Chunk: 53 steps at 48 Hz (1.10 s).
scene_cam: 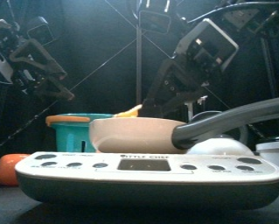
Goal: Grab pan
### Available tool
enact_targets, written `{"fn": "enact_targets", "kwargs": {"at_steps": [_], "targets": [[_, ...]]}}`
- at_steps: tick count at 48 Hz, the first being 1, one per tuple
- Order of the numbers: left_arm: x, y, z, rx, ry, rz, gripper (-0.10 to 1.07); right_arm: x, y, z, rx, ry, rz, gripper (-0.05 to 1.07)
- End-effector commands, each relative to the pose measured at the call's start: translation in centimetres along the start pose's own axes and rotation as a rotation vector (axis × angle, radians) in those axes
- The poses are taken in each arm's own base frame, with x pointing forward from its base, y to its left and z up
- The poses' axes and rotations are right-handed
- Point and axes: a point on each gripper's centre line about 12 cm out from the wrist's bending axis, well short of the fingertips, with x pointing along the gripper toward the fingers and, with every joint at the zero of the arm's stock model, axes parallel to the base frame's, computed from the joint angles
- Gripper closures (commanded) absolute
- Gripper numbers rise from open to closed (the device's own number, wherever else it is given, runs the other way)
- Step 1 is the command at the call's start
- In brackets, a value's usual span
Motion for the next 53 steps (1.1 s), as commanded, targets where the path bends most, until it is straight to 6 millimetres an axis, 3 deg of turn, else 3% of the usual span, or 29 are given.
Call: {"fn": "enact_targets", "kwargs": {"at_steps": [1,29,38,53], "targets": [[0.8,-0.4,0.9,-0.001,-0.003,-0.007,0.04,-2.1,-0.9,2.4,0.028,-0.076,-0.006,0.38],[5.5,-1.6,1.8,0.023,0.174,-0.011,0.04,-6.3,-3.7,1.6,0.072,-0.086,-0.151,0.38],[7.2,-1.7,1.3,0.042,0.257,-0.009,0.04,-6.9,-4.3,1.1,0.085,-0.076,-0.187,0.38],[10.0,-2.0,2.1,0.018,0.326,0.0,0.04,-7.5,-4.9,-0.4,0.127,-0.032,-0.222,0.38]]}}
